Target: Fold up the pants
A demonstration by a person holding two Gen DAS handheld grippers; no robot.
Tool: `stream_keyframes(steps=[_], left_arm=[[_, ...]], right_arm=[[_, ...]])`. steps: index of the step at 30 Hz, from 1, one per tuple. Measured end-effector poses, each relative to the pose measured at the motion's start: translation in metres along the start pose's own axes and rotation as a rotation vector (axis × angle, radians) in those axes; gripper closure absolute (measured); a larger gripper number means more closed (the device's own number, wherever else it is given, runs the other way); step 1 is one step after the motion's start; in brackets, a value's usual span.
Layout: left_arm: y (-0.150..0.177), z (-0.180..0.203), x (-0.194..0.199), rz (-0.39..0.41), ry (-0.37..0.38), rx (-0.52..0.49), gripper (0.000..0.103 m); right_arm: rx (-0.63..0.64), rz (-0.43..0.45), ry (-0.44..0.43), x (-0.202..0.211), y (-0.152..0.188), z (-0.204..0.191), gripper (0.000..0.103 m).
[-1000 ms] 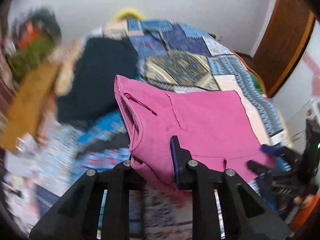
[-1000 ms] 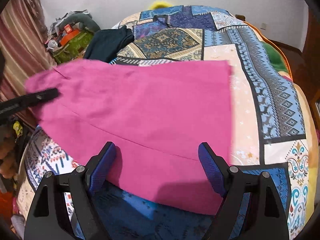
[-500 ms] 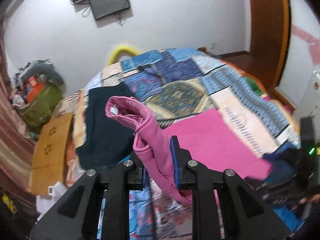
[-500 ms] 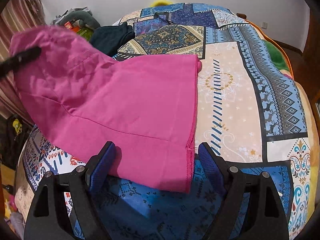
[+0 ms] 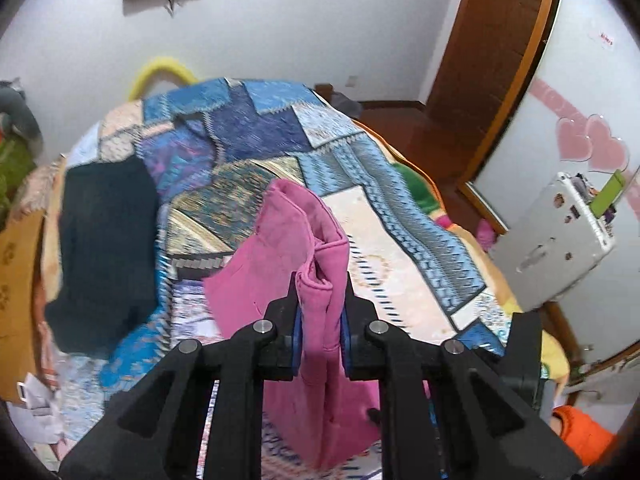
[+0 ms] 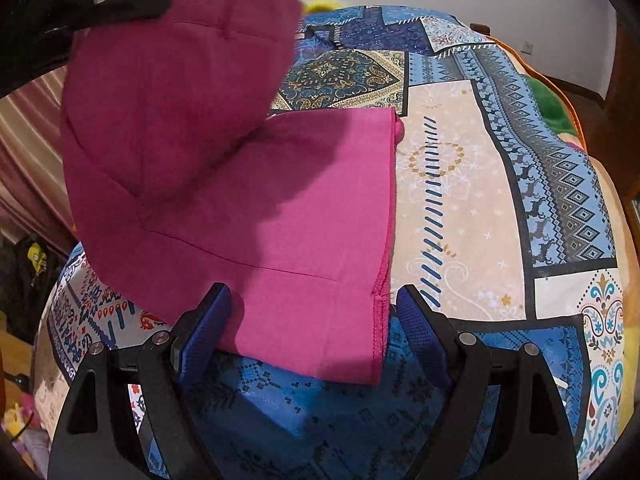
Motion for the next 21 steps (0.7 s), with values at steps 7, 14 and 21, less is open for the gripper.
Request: stream_keyframes(steps=[7,14,21], left_arm=[[0.006,0.021,-0.024,-0.063,0.065,-0.009,0.088],[0.011,0.033,-0.015,-0.06,0.07,-0.067,0.07],[0.005,0.018,0.01,0.02,-0.035,-0.13,0.038]], right_arm=[[-0.007,-0.001,-0.005,0.0,0.0,0.001,0.021],[-0.006,0.003,0.002,0.0,0.001,0.001,0.021],[0.009,0.014,0.029,0.006,0.0,0.004,0.021]])
Point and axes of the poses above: each gripper's, at about its wrist camera, not at the fingertips, and x roughly against the way its jaws point, z to its right, y to its underside, the point moved 7 cm from there along -x, roughly the way its jaws point, and after that the axes turned 11 degrees about -x, right-handed, at the moved point
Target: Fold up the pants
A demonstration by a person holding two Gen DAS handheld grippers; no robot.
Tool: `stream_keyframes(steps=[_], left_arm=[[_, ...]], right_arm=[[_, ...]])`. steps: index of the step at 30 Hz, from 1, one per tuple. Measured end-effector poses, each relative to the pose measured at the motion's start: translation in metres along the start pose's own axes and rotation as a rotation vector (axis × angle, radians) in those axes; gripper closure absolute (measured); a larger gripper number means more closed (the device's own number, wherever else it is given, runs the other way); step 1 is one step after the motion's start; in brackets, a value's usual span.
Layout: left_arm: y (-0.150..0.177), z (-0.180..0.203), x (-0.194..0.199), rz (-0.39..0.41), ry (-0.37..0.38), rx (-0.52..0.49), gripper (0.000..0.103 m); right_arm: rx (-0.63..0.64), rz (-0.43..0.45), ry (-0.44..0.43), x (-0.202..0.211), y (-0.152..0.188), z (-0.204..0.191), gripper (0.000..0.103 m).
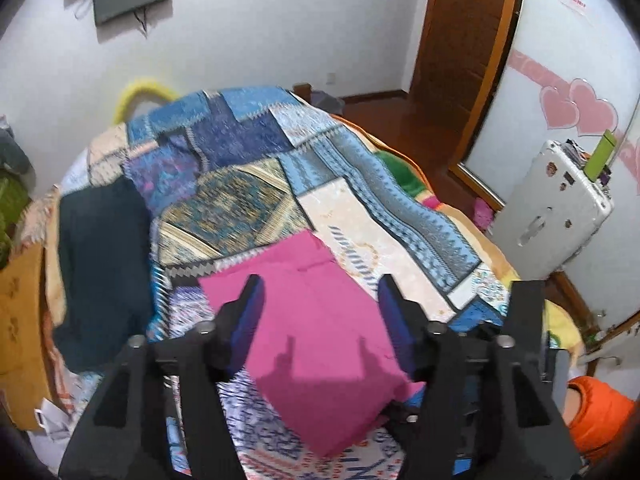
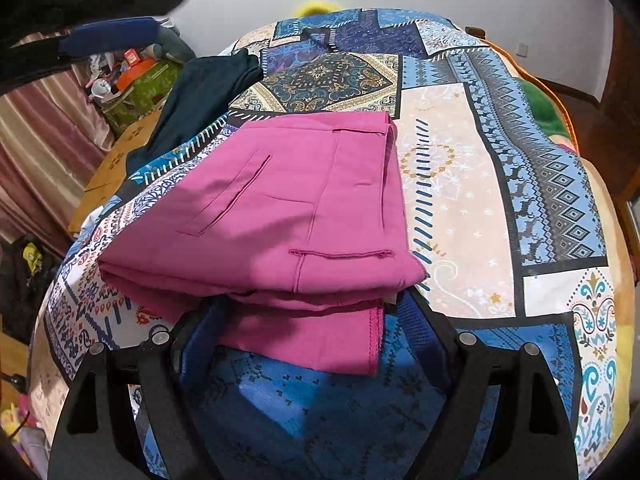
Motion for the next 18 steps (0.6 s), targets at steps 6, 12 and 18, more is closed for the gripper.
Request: stream_keyframes(steps=[6,12,18], left_arm=[[0.001,-0.043,-0.01,-0.018,-0.08,0.025,0.021],[0.012,-0.091,-0.052,-0.121,-0.155,0.029,0.016],[0.025,-0.113,-0.115,-0.26,-0.128,0.025,0.016]], right_arm=[[0.01,0.019,0.02,0.012,-0.001,0.008,0.021],[-0.065,0.056,0.038,0.029,-0.001,0.031,0.021],[-0.135,0.084,0.054,0.039,-0.006,0.049,0.021]])
Point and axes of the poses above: each gripper's, at about its wrist camera, not at the fingertips, and x roughly against the way its jaws point, z to its right, y to its underside, the point moved 7 cm from there along -x, roughly the way its jaws point, and after that the axes turned 11 degrees about -x, right-handed, at the moved point
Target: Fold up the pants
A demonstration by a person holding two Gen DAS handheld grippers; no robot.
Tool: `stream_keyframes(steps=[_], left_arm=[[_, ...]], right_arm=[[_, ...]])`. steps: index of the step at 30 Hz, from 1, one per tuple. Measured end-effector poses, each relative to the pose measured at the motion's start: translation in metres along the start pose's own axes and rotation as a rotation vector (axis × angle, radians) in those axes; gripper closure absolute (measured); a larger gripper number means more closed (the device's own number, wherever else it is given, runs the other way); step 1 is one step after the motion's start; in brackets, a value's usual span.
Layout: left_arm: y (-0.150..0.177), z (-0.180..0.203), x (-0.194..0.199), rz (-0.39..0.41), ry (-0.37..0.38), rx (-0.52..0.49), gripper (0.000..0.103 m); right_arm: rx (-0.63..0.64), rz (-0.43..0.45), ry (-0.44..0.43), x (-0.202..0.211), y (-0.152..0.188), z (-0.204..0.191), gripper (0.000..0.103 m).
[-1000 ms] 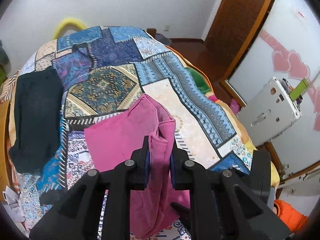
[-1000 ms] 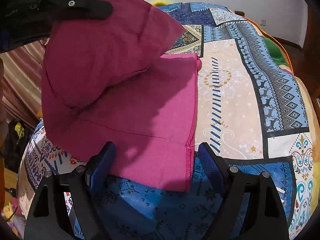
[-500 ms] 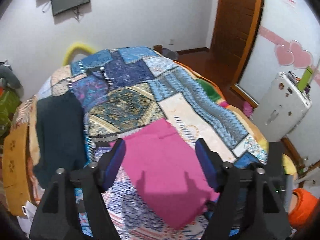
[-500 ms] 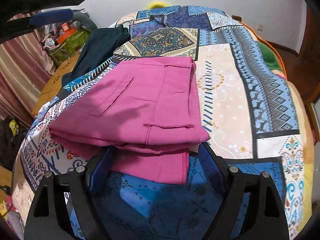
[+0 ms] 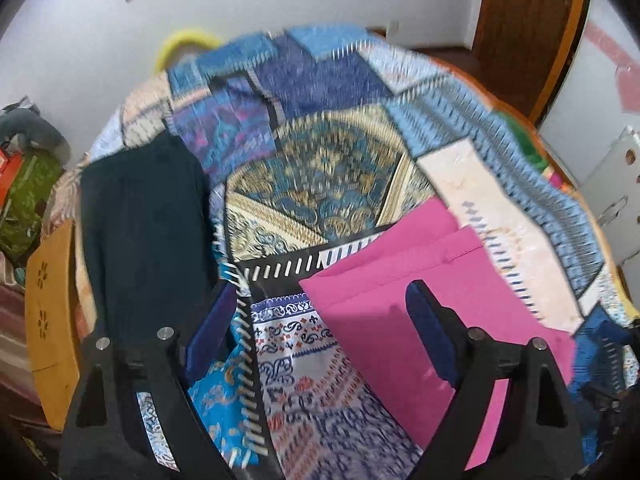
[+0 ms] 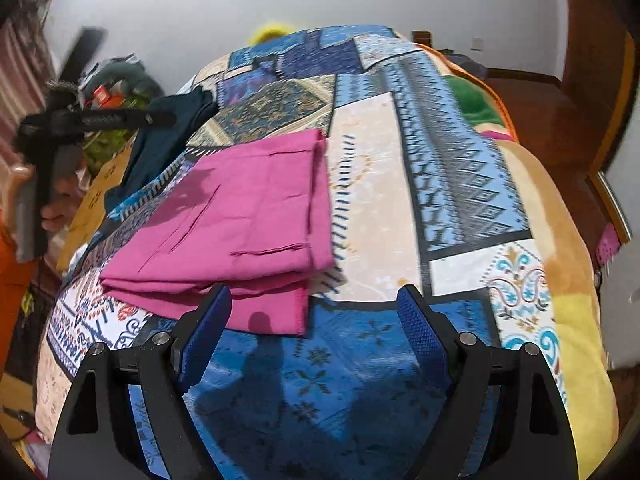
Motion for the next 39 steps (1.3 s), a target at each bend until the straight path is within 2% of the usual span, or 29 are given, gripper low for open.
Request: stream_keyframes(steps=[7,9,10,11,16,21,30,32,33,34,35,36,38,39], left_arm=[[0.005,0.007,-0.073,-0.161,-0.022,-0.075,0.016],[0.014,0.012,-0.09,-0.209,-0.034,-0.146,0.011],[0.016,0.014,-0.091,-0.201,-0.057,-0.186,0.006],[0.018,0.015,-0.089,-0.192,-0.072,-0.212,0.006],[0.034,0.011,-0.074,-0.228,-0.058,-0.201,0.006],[0.061,0.014,-0.042,-0.22,-0.036,-0.213,0.006],[0.111,0.028,0.014,-0.166,0.088,-0.095,0.006],[0.115,0.033,0.022,-0.141,0.105,-0.075,0.006],[0.117,0.033,0.026,-0.126,0.096,-0.063,0.006],[0.119,0.034,0.03,-0.11,0.09,-0.045,0.009],[0.119,0.034,0.032,-0.097,0.1,-0.03,0.018],[0.12,0.034,0.033,-0.085,0.127,-0.009,0.023],[0.124,0.035,0.038,-0.064,0.191,0.033,0.043],[0.125,0.035,0.041,-0.054,0.205,0.046,0.045]], right_arm=[[-0.036,-0.006,0.019,-0.005,-0.003,0.009,0.021],[-0.039,-0.007,0.025,-0.007,-0.003,0.01,0.021],[-0.04,-0.007,0.027,-0.007,-0.003,0.01,0.021],[-0.041,-0.007,0.03,-0.007,-0.004,0.01,0.021],[-0.036,0.006,0.028,-0.003,-0.007,0.009,0.021],[-0.022,0.026,0.007,0.004,-0.011,0.001,0.021],[0.018,0.022,-0.017,-0.009,-0.011,-0.011,0.021],[0.012,0.003,-0.028,-0.019,-0.012,-0.01,0.024],[0.01,-0.011,-0.031,-0.024,-0.012,-0.01,0.031],[0.008,-0.024,-0.034,-0.028,-0.012,-0.01,0.039],[0.004,-0.046,-0.04,-0.035,-0.013,-0.01,0.041],[-0.001,-0.061,-0.048,-0.039,-0.013,-0.01,0.045],[-0.011,-0.074,-0.066,-0.043,-0.014,-0.01,0.049],[-0.011,-0.078,-0.071,-0.044,-0.014,-0.01,0.053]])
Point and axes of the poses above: each gripper's, at about its wrist camera, not at the fingertips, and x roughly against the way its jaws point, z to its right, y to its underside, the point moved 7 cm from there along -x, roughly the way its jaws point, and after that the axes turned 11 degrees about -x, right-handed, at the moved point
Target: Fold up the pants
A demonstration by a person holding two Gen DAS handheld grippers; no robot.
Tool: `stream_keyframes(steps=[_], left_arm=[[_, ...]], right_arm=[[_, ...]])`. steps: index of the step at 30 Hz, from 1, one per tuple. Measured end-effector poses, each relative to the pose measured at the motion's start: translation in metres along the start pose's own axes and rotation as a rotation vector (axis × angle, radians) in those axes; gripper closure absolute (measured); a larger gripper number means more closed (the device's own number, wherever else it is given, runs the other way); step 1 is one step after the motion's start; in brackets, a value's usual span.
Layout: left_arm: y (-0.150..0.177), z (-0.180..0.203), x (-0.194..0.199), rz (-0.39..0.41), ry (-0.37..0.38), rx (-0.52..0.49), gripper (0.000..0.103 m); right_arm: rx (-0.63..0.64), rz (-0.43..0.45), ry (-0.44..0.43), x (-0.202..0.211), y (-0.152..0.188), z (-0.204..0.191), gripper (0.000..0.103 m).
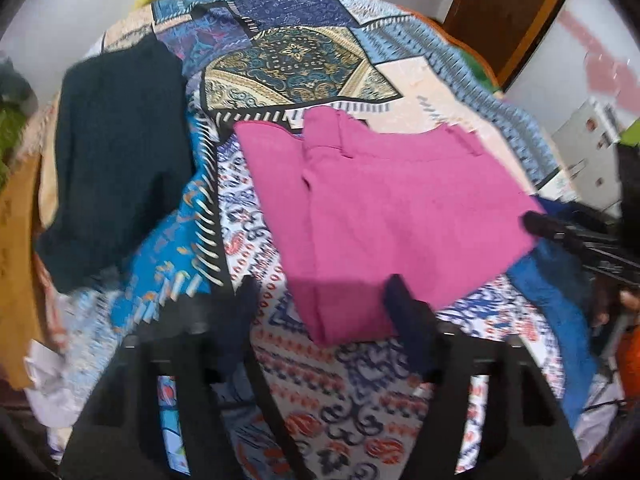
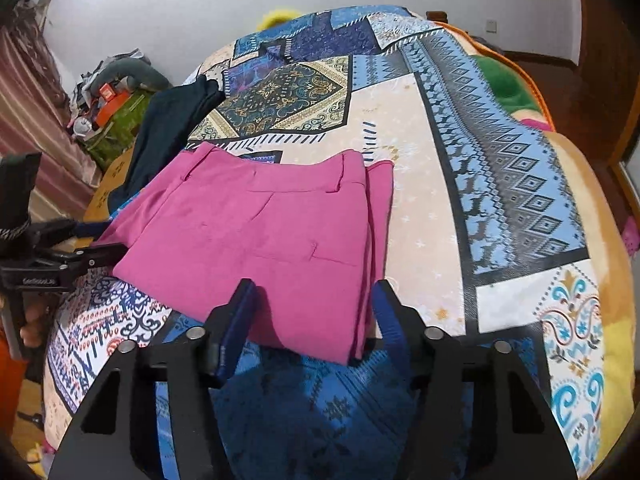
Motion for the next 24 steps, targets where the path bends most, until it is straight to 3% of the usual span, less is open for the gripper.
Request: stream_keyframes(steps=[2,8,10,11,15,24], left_arm=[[0.002,0.001,0.003,0.016,0.004,0.01,0.055],[0.008,0.002,0.008,0.043,0.005,0.043,0.063],[0.012,0.001,0.01,0.052,-0.001,0.062,0.066],[0.014,0.0,0.011,0.057,0.004,0.076,0.066],[0.02,-0.006,0.014,0.059,-0.046,0.091,0.073],[0.021,-0.006,0.019,0.059,-0.071,0.051,0.074]], right_arm=[[0.009,-0.009,0.007,-0.002,0.0,0.001,0.061],[0.063,-0.032,0.04,-0.004,0.01,0.005,0.079],[0.105,-0.031,0.09,-0.006,0.012,0.006,0.096],[0.135,-0.043,0.133,-0.009,0.015,0.007,0.096],[0.163,-0.05,0.144,-0.011,0.018,0.008,0.096],[0.153,-0.057,0.146,-0.009,0.014,0.009,0.094]])
Point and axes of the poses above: each gripper's, at about its wrist camera, not at the fingertips, and x roughly against the way its jaws point, z to its right, y to its underside, the point moved 7 cm from there along -x, roughly the way its jaws point, and after that the axes turned 11 degrees about -x, right-handed, at the moved point
